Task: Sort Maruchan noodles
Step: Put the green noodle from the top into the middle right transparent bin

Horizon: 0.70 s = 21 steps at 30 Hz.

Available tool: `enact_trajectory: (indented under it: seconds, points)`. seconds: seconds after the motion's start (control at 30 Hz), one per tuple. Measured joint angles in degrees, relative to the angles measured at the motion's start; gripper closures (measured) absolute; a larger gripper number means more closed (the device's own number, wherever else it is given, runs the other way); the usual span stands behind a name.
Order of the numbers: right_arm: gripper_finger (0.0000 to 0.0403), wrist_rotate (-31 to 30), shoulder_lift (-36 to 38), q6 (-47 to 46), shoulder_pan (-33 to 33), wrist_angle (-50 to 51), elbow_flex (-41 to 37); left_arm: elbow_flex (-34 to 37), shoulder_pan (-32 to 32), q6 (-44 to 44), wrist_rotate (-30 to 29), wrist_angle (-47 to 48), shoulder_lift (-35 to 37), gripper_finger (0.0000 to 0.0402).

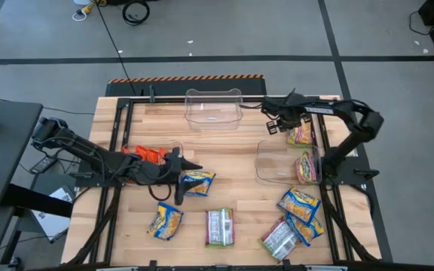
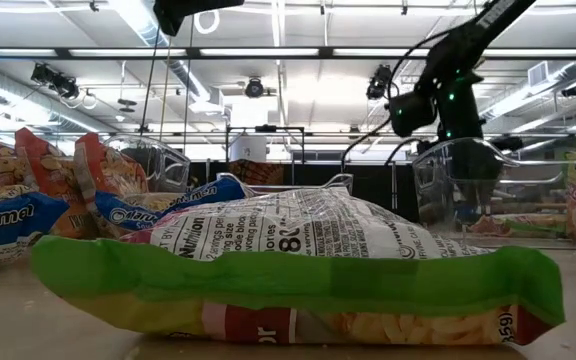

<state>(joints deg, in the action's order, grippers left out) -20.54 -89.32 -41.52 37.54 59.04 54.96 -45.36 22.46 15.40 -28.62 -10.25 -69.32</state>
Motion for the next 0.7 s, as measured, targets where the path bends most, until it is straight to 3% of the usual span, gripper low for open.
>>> enact_trajectory:
  seconds: [0.7]
  points:
    - [0.0293, -1.06, -8.31, -3.95, 0.18, 2.63, 0.00, 0.00, 0.28, -1.49, 0.07, 2.94, -0.02, 0.0159]
